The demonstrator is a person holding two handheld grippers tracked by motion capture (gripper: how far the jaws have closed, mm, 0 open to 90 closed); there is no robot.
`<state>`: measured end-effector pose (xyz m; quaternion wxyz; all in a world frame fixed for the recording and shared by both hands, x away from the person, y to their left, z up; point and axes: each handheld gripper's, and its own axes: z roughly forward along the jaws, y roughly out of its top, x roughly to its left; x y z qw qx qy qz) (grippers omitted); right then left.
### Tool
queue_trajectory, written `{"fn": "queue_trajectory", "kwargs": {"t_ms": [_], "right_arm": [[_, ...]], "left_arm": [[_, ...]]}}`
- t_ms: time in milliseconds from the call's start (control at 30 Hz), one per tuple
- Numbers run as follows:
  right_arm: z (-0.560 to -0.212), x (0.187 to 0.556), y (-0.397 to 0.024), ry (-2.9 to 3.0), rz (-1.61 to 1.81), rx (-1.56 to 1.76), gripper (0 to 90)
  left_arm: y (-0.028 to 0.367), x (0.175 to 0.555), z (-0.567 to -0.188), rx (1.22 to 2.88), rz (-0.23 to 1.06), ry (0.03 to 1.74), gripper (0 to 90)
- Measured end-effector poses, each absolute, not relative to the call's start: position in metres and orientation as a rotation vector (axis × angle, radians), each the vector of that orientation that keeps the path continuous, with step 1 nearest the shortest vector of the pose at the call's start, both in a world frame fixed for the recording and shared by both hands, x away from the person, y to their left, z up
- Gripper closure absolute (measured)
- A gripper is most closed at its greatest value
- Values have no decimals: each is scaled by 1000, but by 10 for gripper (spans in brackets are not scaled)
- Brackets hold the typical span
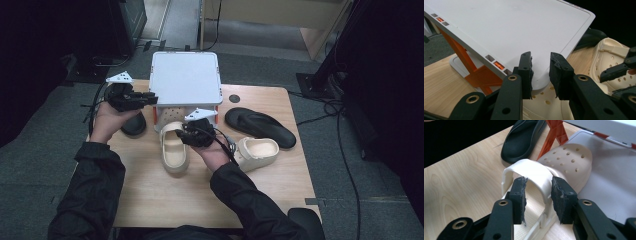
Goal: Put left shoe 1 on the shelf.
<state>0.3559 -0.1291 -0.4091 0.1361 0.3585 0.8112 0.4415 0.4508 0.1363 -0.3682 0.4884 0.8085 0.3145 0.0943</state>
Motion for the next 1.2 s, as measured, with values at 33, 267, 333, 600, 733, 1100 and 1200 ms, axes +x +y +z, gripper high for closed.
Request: {"fn": "queue_trajectory", "kwargs": {"t_ms": [33, 267, 333, 600, 733, 1100, 1200], "right_arm": [[-409, 354, -130, 2349, 1282, 1043, 650], [-404, 350, -135, 2318, 1284, 1023, 654], [-403, 352, -135, 2308, 1271, 1016, 656], [-410, 370, -126, 2298, 1212, 1019, 744], [-413, 375, -125, 2291, 1236, 1063, 776], [-400, 350, -132, 2370, 1281, 986, 760], [-408, 341, -134, 2386, 1287, 989, 764]], "left_arm": [[136, 451, -368, 1965, 230, 765, 721], [136, 451, -368, 1964, 227, 763, 722], [136, 451, -369, 1963, 226, 763, 722], [137, 451, -369, 1959, 222, 761, 722], [137, 452, -369, 1955, 218, 762, 722], [136, 451, -369, 1956, 222, 765, 729], [136, 451, -369, 1956, 222, 768, 736]]}}
